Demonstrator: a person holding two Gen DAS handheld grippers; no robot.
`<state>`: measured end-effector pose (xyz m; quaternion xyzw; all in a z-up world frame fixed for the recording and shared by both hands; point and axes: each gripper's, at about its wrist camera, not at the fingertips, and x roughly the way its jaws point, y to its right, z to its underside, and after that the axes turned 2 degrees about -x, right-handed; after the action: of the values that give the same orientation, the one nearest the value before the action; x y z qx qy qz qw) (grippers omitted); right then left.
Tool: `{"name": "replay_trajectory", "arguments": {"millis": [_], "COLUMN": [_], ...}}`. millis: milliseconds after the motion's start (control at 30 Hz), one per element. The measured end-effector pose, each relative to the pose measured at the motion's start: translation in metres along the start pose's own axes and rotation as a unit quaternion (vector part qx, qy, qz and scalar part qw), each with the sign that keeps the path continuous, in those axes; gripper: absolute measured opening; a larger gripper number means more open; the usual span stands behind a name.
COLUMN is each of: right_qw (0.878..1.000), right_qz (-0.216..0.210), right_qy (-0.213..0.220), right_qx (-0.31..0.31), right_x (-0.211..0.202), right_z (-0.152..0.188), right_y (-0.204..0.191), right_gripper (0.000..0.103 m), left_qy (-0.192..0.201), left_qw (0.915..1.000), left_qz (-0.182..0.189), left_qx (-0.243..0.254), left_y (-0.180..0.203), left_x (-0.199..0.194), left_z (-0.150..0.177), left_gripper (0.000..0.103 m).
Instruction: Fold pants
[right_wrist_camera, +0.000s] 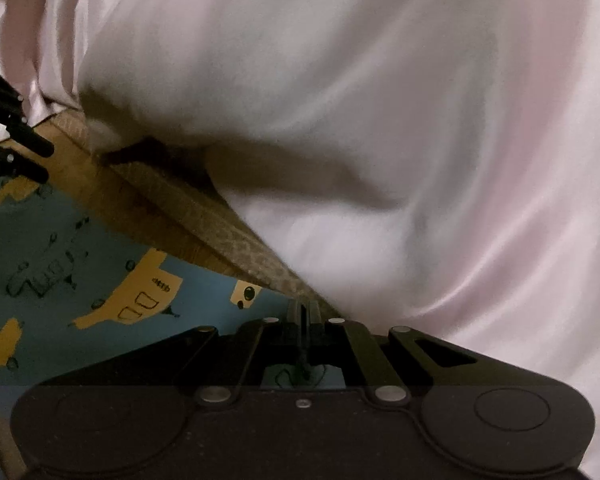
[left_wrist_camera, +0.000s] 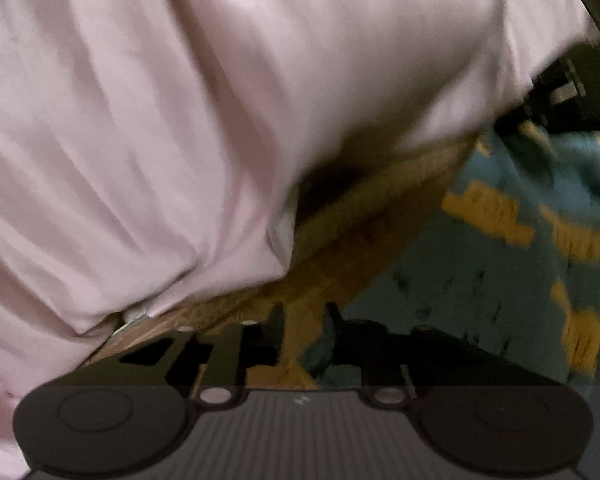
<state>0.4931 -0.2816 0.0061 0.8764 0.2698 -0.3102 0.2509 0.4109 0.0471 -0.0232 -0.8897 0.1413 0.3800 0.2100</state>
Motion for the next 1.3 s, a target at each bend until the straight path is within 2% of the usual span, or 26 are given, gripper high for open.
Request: {"name": "replay_trajectory", "arguments": {"millis": [67, 100, 167, 200, 267, 300, 367, 400, 533, 667, 800, 833, 867, 900, 933, 967, 1000, 1033, 1100, 1133, 1167, 1233, 1267, 1300], "right_qw": [1.000, 1.000, 1.000, 1.000, 1.000, 1.000, 1.000, 1.000, 1.000, 0.998, 0.997, 0.997, 0.997, 0.998, 0.998, 0.998, 0.999, 0.999, 1.000, 0.999, 0.999, 0.999, 0.998, 0.998], "right_qz": [-0.001, -0.002, -0.003, -0.003, -0.004, -0.004, -0.002, 0.001, 0.022, 0.052, 0.076, 0.078, 0.074, 0.067, 0.062, 0.053, 0.042, 0.028, 0.000, -0.018, -0.026, -0.047, -0.057, -0.069], "right_qy": [-0.004, -0.006, -0.008, -0.009, -0.011, -0.012, -0.010, -0.009, 0.004, 0.018, 0.013, 0.009, 0.006, 0.007, 0.012, 0.017, 0.022, 0.028, 0.031, 0.028, 0.026, 0.014, 0.007, 0.000], "right_qx": [0.005, 0.009, 0.011, 0.010, 0.009, 0.010, 0.013, 0.012, 0.013, 0.006, 0.003, -0.007, -0.013, -0.017, -0.019, -0.018, -0.014, -0.011, -0.003, 0.001, 0.003, 0.005, 0.010, 0.017], "right_x": [0.001, 0.003, 0.005, 0.005, 0.006, 0.007, 0.007, 0.006, 0.009, 0.016, 0.031, 0.036, 0.038, 0.039, 0.038, 0.036, 0.033, 0.031, 0.028, 0.029, 0.029, 0.033, 0.033, 0.035], "right_z": [0.003, 0.004, 0.004, 0.004, 0.005, 0.005, 0.005, 0.006, 0.004, -0.005, -0.013, -0.014, -0.014, -0.013, -0.014, -0.014, -0.014, -0.014, -0.018, -0.021, -0.022, -0.028, -0.029, -0.031], "right_y": [-0.001, -0.001, -0.002, -0.001, -0.002, -0.002, -0.002, -0.002, -0.007, -0.014, -0.019, -0.021, -0.022, -0.023, -0.023, -0.020, -0.017, -0.013, -0.005, 0.000, 0.003, 0.006, 0.006, 0.008], "right_gripper": [0.000, 0.000, 0.000, 0.000, 0.000, 0.000, 0.000, 0.000, 0.000, 0.000, 0.001, 0.003, 0.007, 0.011, 0.020, 0.033, 0.039, 0.047, 0.059, 0.063, 0.063, 0.063, 0.063, 0.063], "left_qy": [-0.021, -0.032, -0.032, -0.036, -0.046, -0.051, -0.046, -0.043, -0.020, 0.006, 0.005, -0.002, -0.010, -0.013, 0.001, 0.011, 0.018, 0.024, 0.035, 0.037, 0.031, 0.009, -0.012, -0.027], "left_qw": [0.9996, 0.9992, 0.9992, 0.9991, 0.9983, 0.9979, 0.9981, 0.9985, 0.9990, 0.9948, 0.9859, 0.9832, 0.9830, 0.9863, 0.9889, 0.9893, 0.9899, 0.9906, 0.9931, 0.9944, 0.9965, 0.9988, 0.9992, 0.9987], "left_qz": [0.009, 0.013, 0.014, 0.016, 0.037, 0.037, 0.023, 0.018, -0.036, -0.100, -0.162, -0.176, -0.176, -0.151, -0.116, -0.092, -0.069, -0.052, -0.024, -0.011, 0.005, 0.011, 0.019, 0.032], "left_qx": [0.018, 0.021, 0.018, 0.015, 0.007, 0.013, 0.034, 0.028, -0.019, -0.019, -0.043, -0.048, -0.051, -0.065, -0.092, -0.113, -0.122, -0.124, -0.110, -0.098, -0.077, -0.047, -0.034, -0.031], "left_y": [0.001, 0.002, 0.003, 0.002, 0.001, 0.004, 0.012, 0.011, 0.002, 0.000, -0.009, -0.011, -0.014, -0.020, -0.027, -0.034, -0.039, -0.044, -0.049, -0.050, -0.050, -0.046, -0.044, -0.044], "left_x": [0.004, 0.008, 0.008, 0.008, 0.008, 0.010, 0.007, 0.007, 0.008, 0.005, 0.008, 0.010, 0.012, 0.012, 0.008, 0.003, -0.001, -0.005, -0.010, -0.011, -0.010, -0.003, 0.004, 0.011], "left_z": [0.005, 0.009, 0.014, 0.013, 0.010, 0.009, 0.011, 0.011, 0.008, -0.002, 0.000, 0.003, 0.006, 0.010, 0.015, 0.018, 0.021, 0.022, 0.024, 0.023, 0.023, 0.022, 0.022, 0.023], "left_gripper": [0.041, 0.049, 0.052, 0.047, 0.004, 0.000, 0.000, 0.000, 0.000, 0.000, 0.000, 0.000, 0.000, 0.000, 0.005, 0.006, 0.020, 0.040, 0.062, 0.066, 0.067, 0.066, 0.064, 0.055]}}
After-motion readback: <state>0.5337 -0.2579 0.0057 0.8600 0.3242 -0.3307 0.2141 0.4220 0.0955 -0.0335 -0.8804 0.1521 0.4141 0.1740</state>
